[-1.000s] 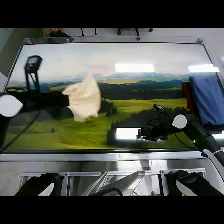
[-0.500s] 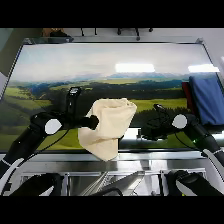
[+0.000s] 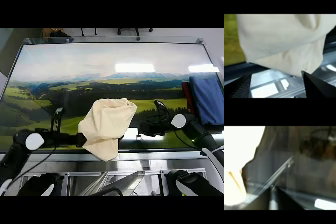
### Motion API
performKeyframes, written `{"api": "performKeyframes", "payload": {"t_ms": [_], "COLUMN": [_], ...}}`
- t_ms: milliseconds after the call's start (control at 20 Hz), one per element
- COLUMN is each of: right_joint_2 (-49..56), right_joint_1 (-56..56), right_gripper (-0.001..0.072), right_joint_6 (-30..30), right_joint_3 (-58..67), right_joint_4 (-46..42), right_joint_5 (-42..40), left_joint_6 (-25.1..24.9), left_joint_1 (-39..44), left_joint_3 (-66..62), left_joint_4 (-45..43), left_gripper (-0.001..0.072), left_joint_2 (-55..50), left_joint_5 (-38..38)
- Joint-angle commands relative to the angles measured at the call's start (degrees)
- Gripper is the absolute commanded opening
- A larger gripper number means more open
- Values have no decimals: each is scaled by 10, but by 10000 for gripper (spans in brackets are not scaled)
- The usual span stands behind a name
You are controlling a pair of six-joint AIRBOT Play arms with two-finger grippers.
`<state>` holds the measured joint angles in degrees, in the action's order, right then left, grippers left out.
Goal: Fold the shirts.
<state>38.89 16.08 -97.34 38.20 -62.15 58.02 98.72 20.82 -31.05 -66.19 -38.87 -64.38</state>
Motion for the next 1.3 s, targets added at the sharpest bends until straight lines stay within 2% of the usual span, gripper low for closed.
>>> {"api": "performKeyframes", "payload": {"t_ms": [0, 50, 100, 150, 250, 400, 600, 650, 700, 800, 850, 900, 1000, 1150, 1250], "right_joint_2": [38, 56, 80, 103, 155, 221, 276, 284, 291, 301, 299, 296, 278, 234, 220], "right_joint_1": [0, -1, 0, 0, 0, 0, 0, 0, 0, 0, -1, -3, -19, -63, -93], "right_gripper": [673, 681, 591, 533, 526, 526, 515, 488, 419, 267, 105, 19, 20, 40, 420], "right_joint_6": [109, 138, 149, 151, 152, 184, 231, 255, 277, 328, 343, 349, 362, 361, 361], "right_joint_3": [4, 10, 23, 38, 75, 121, 150, 152, 154, 155, 155, 162, 191, 230, 229], "right_joint_4": [20, 38, 54, 65, 74, 85, 162, 184, 202, 240, 250, 251, 251, 249, 249], "right_joint_5": [-88, -115, -135, -145, -152, -151, -152, -152, -152, -151, -151, -143, -109, -76, -61], "left_joint_6": [0, 11, 30, 47, 64, 68, 67, 66, 57, 31, 12, -10, -62, -73, -66], "left_joint_1": [28, 43, 59, 73, 103, 141, 167, 167, 165, 150, 140, 128, 99, 49, 12], "left_joint_3": [135, 162, 186, 205, 230, 228, 181, 168, 155, 121, 102, 81, 32, -25, -38], "left_joint_4": [137, 151, 153, 153, 154, 153, 151, 147, 148, 148, 147, 148, 147, 125, 102], "left_gripper": [692, 692, 692, 692, 692, 692, 691, 690, 658, 218, 51, 13, 12, 11, 11], "left_joint_2": [77, 85, 90, 89, 75, 9, -99, -122, -144, -191, -209, -219, -215, -143, -96], "left_joint_5": [104, 134, 160, 184, 227, 276, 352, 365, 373, 365, 348, 324, 261, 202, 165]}}
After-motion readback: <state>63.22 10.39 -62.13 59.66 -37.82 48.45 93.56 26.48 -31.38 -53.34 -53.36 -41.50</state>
